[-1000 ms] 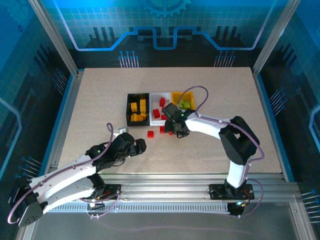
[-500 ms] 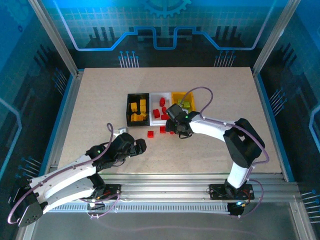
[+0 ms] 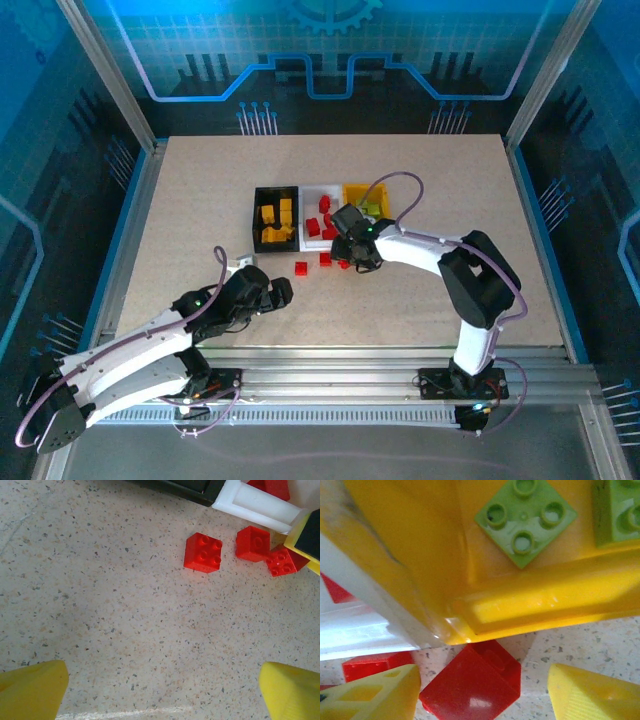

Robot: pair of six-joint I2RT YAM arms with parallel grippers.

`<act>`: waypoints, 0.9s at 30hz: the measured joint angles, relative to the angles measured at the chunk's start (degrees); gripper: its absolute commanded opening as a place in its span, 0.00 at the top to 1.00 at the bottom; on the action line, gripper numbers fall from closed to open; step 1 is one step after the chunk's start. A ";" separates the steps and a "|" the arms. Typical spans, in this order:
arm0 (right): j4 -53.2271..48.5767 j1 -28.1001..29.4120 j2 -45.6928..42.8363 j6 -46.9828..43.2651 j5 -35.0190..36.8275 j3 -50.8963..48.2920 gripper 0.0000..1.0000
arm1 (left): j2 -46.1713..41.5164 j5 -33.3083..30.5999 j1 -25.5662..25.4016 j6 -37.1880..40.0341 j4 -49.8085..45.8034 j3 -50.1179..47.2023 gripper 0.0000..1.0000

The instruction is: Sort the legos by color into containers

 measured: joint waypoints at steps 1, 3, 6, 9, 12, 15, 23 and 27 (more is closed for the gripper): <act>0.04 -0.02 -0.02 0.13 0.04 -0.57 0.36 | -0.02 0.00 0.00 0.00 0.00 0.00 0.01; 0.02 -0.11 -0.11 0.28 0.04 -2.12 0.39 | -0.02 0.00 0.00 0.00 0.00 -0.04 0.01; 0.52 -0.72 -0.81 0.28 0.07 -4.72 0.47 | 0.00 0.00 0.00 0.00 0.02 -0.04 0.01; 0.94 -1.57 -2.47 -0.35 -0.09 -6.19 0.56 | 0.04 0.00 0.00 0.02 0.02 -0.04 0.01; 0.50 -2.38 -3.89 -1.75 0.20 -7.63 0.57 | 0.15 0.00 0.00 0.02 0.02 -0.04 0.01; -0.15 -2.93 -5.29 -3.87 0.50 -7.93 0.50 | 0.20 0.00 0.00 0.02 0.00 -0.04 0.01; -1.44 -5.38 -6.08 -8.63 0.48 -6.88 0.42 | 0.57 0.00 0.00 0.02 0.09 -0.04 0.01; -1.53 -5.51 -5.22 -9.62 -0.04 -6.67 0.50 | 0.96 0.00 0.00 0.02 0.35 -0.04 0.01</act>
